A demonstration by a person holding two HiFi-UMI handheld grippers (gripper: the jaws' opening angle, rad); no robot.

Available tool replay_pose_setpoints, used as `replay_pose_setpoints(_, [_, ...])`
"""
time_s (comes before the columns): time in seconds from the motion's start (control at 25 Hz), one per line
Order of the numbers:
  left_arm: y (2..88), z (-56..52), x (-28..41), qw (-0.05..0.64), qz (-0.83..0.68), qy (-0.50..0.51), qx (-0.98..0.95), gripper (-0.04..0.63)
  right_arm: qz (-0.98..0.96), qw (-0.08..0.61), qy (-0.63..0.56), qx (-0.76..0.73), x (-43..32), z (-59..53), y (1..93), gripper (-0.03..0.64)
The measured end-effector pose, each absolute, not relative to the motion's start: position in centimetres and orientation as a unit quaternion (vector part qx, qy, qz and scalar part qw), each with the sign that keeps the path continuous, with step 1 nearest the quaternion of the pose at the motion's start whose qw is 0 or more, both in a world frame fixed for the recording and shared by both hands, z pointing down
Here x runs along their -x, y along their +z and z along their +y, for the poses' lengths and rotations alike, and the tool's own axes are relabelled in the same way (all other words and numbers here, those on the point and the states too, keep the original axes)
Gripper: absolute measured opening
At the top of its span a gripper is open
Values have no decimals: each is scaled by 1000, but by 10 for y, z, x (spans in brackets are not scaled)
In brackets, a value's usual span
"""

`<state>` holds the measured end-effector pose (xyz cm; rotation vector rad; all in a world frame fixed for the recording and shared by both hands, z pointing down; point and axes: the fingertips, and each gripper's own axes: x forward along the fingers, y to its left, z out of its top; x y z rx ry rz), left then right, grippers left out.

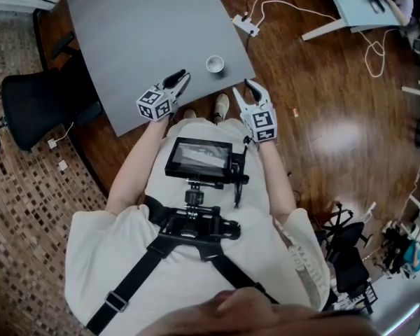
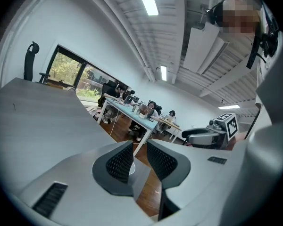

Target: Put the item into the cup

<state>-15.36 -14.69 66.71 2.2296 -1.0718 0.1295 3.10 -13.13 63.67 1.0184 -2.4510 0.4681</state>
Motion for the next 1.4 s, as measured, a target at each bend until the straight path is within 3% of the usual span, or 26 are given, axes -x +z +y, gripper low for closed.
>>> replay_pose_setpoints(0.8, [621,-30,234,304,-361,41,-881,94,-866,198,147,-435,54,-27,612,181])
replay_pose_setpoints(1.4, [602,3,227,284,-347,25,-893,92,-855,182,145,-463,30,25,601,181])
